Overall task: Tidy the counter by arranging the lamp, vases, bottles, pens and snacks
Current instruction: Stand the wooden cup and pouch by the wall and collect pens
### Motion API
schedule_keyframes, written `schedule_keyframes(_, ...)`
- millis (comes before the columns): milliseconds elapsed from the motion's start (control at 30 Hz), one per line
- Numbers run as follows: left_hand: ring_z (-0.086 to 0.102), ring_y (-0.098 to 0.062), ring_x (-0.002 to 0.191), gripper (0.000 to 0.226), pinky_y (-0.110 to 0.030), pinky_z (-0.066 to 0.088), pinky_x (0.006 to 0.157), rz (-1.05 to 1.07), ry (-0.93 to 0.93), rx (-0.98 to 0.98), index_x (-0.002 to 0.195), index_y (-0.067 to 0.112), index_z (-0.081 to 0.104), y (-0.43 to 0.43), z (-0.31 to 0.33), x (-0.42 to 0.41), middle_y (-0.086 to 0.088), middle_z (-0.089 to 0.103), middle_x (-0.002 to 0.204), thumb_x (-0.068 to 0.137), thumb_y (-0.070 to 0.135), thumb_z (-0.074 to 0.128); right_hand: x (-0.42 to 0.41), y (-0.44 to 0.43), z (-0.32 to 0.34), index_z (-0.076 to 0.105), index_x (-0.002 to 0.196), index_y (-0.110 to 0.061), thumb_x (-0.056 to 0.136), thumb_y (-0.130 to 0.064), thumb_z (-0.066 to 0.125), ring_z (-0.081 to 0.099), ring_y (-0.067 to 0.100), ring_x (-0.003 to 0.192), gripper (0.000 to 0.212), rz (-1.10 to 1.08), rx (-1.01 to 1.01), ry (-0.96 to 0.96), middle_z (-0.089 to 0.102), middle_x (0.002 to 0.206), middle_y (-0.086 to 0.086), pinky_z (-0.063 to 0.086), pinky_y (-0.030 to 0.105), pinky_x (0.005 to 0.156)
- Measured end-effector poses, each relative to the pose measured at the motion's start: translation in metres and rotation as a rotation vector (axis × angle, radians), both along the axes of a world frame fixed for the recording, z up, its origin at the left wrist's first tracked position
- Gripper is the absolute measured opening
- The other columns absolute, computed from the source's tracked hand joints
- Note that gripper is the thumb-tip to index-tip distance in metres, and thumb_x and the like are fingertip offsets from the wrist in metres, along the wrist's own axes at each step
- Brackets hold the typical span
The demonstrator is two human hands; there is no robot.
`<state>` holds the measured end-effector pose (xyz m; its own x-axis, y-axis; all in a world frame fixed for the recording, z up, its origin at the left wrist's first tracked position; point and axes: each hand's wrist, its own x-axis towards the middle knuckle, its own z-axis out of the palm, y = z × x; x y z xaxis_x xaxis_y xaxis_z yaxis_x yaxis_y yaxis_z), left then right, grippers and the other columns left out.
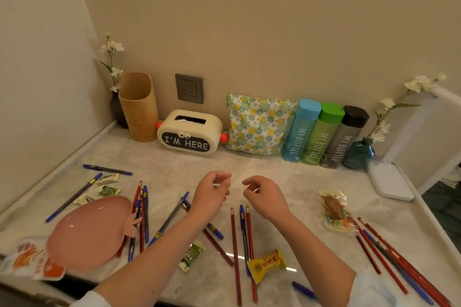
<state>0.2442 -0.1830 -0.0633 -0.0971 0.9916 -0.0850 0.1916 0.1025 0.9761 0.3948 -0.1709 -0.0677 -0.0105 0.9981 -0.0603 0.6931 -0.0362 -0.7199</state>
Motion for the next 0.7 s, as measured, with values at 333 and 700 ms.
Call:
schedule_keyframes(333, 0.064, -0.011, 0.095, 0.017, -0.037, 0.056, 0.086, -0.146, 0.136, -0.007, 0.098, 0.033, 0.062, -0.066, -0.021, 0.005, 0.013, 0.064, 0.099, 0.092, 0.018, 0.058, 0.012, -0.085, -0.006, 0.069, 0.102, -0.031, 0.081, -0.027, 0.06, 0.062, 0.008, 0.084, 0.023, -0.13, -0.076, -0.033, 0.065, 0.086, -0.014, 0.052, 0.028, 0.076)
schedule_keyframes(700, 0.061, -0.013, 0.1, 0.034, -0.022, 0.053, 0.073, -0.118, 0.295, -0.191, 0.124, 0.023, 0.053, -0.09, -0.034, 0.007, 0.003, 0.061, 0.119, 0.094, 0.008, 0.051, 0.005, -0.096, -0.012, 0.065, 0.097, -0.028, 0.077, -0.062, 0.059, 0.053, 0.017, 0.103, 0.04, -0.059, -0.215, -0.474, 0.065, 0.097, -0.009, 0.037, 0.035, 0.09)
